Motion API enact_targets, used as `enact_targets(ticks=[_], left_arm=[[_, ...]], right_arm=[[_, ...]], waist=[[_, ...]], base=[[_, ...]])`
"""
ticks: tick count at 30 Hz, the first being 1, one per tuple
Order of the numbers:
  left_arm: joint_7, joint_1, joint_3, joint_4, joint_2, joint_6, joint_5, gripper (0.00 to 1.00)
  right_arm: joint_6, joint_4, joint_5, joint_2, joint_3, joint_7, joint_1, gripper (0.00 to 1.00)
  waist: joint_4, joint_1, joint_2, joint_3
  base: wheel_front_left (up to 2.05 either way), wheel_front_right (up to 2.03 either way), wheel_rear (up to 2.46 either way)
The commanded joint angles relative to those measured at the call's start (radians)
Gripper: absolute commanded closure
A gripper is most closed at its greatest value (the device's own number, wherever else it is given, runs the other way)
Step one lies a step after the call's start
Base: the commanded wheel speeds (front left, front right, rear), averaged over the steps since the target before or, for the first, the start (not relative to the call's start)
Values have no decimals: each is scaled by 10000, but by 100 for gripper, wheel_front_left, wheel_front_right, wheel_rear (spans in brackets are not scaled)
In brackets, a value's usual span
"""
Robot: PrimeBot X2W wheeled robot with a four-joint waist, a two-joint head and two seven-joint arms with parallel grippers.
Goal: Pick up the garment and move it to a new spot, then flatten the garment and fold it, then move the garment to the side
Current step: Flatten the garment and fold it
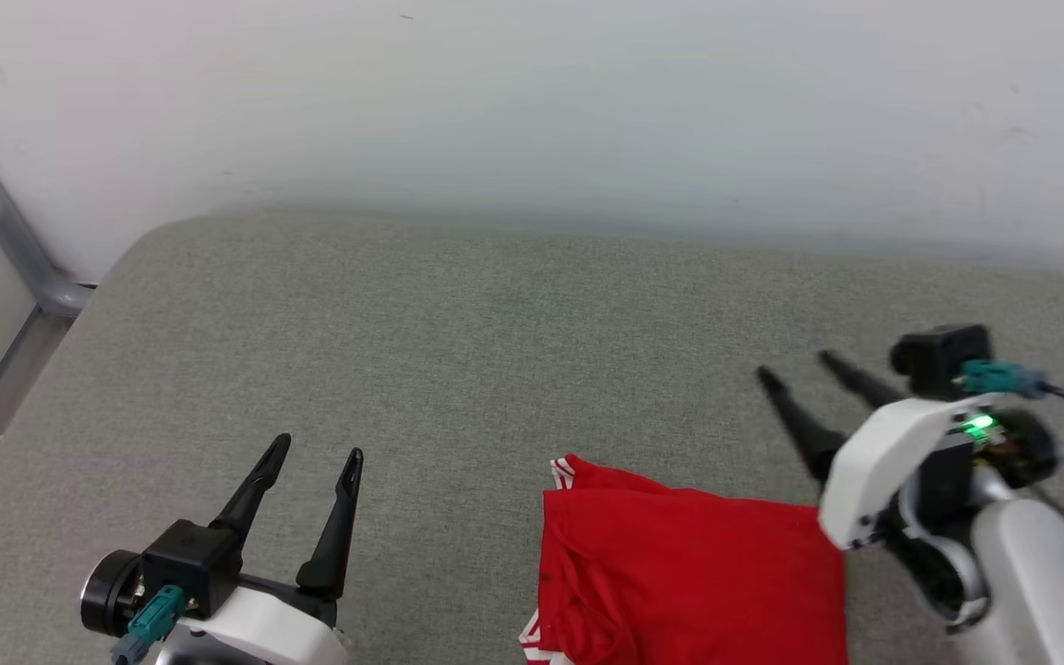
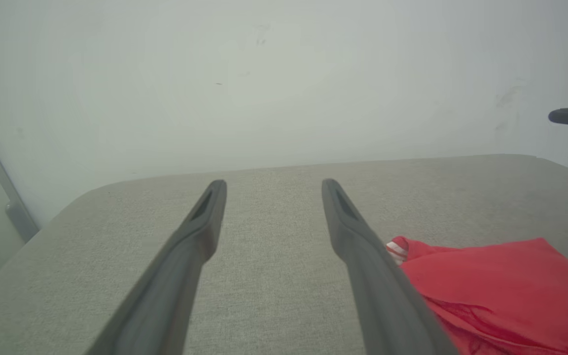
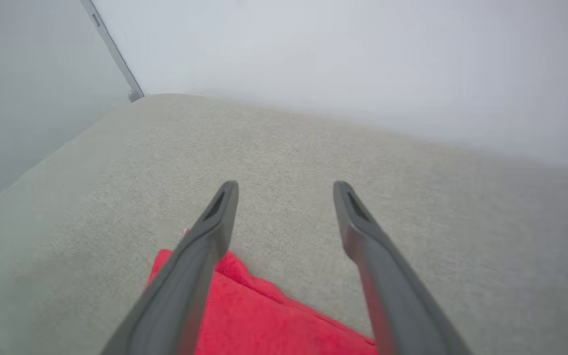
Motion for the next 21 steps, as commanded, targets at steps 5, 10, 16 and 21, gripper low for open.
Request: enact_targets(ticks=[5,10,16,21], left_arm=[[-17,18,86,-41,-132,-34,-30,0],[-22,22,224,-99,-295,-81,16,0],[-24,157,391,-115,-454,-231,189,0],[-25,236,600,-168,-663,-388,296,0]], right_arm=[[-7,-684,-1220,-1009,-543,-982,313,0],[-7,-1157,-1932,-1401,-1432,-2043,881,0],[-7,-1724,-2103,-963,-2367,-2978,1904,0],[-7,-2219,-2466,-424,-2797,-3589,2740,0]], waist=[[-153,0,0,69],[-264,0,0,146],[-352,0,0,217],[-350,0,0,233]], base=[[0,0,0],[0,0,0],[0,0,0],[0,0,0]])
